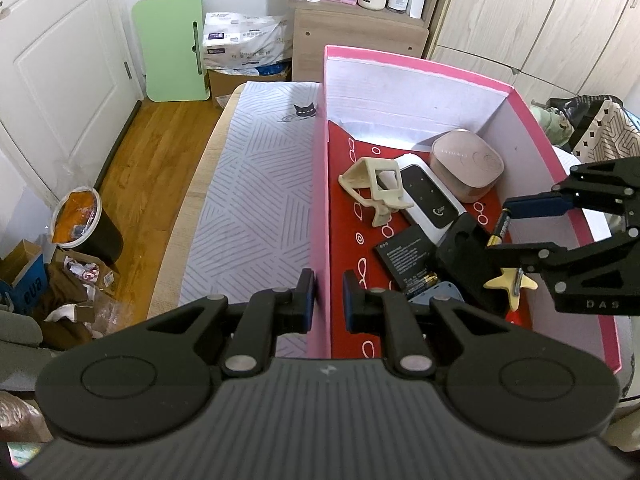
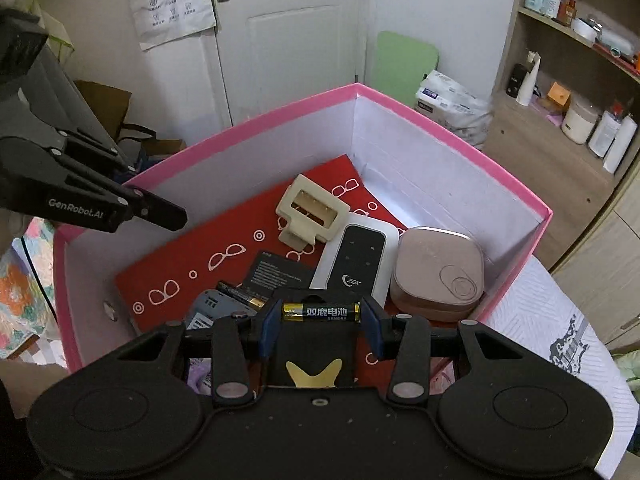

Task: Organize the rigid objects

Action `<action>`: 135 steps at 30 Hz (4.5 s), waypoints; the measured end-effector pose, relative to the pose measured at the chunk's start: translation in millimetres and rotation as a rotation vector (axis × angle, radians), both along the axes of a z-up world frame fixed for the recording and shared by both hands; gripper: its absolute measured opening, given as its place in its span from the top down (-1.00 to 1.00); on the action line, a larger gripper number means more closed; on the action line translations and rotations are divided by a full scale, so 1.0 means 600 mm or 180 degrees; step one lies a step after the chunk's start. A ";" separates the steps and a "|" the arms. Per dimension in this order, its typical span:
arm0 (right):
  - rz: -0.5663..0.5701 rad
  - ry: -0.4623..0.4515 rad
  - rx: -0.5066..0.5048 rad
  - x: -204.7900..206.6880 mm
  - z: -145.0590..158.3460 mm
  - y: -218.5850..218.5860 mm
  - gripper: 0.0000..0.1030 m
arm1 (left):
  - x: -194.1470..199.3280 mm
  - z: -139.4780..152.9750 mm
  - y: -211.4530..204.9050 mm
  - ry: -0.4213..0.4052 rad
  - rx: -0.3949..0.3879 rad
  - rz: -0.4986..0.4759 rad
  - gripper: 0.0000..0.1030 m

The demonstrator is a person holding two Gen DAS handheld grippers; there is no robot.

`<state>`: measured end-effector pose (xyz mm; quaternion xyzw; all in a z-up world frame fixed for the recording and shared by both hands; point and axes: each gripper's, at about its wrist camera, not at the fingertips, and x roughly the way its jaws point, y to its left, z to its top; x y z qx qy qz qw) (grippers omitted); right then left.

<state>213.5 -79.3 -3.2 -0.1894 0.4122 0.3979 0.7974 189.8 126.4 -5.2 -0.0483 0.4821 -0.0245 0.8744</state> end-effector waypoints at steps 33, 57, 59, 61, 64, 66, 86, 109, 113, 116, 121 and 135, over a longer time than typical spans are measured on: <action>-0.1310 -0.0100 0.0829 -0.053 -0.066 -0.233 0.09 | 0.000 0.001 -0.002 0.0042 -0.0019 0.0115 0.75; -0.1733 0.0391 0.1710 -0.022 -0.079 -0.268 0.95 | -0.002 0.004 -0.001 0.0031 -0.0044 0.0104 0.75; -0.1727 0.0361 0.1542 -0.020 -0.087 -0.256 0.83 | -0.002 0.004 -0.001 0.0029 -0.0044 0.0107 0.75; -0.1745 0.0339 0.1451 -0.021 -0.095 -0.246 0.80 | -0.002 0.004 -0.001 0.0028 -0.0040 0.0107 0.75; -0.1718 0.0427 0.1392 -0.017 -0.108 -0.229 0.50 | -0.002 0.004 0.000 0.0032 -0.0046 0.0108 0.75; -0.1749 0.0365 0.1297 -0.016 -0.114 -0.218 0.38 | -0.002 0.004 -0.001 0.0031 -0.0042 0.0106 0.74; -0.1986 0.0612 0.2457 -0.027 -0.063 -0.315 0.89 | -0.003 0.004 -0.002 0.0018 -0.0022 0.0099 0.74; -0.0712 0.0785 0.1975 0.013 0.060 -0.103 0.89 | -0.013 0.011 -0.021 0.0005 0.0251 -0.0107 0.74; -0.0626 0.0989 0.1744 0.034 0.027 -0.052 0.89 | -0.015 0.011 -0.022 -0.0012 0.0250 -0.0113 0.74; -0.0646 0.1045 0.1594 0.045 0.010 -0.023 0.89 | -0.013 0.011 -0.015 -0.0008 0.0168 -0.0077 0.74; -0.0602 0.0592 0.1354 0.034 0.022 -0.010 0.78 | -0.014 0.011 -0.014 -0.0006 0.0155 -0.0085 0.74; -0.1100 0.0010 0.1570 -0.010 0.101 -0.175 0.66 | -0.009 0.011 -0.009 0.0032 0.0091 -0.0064 0.74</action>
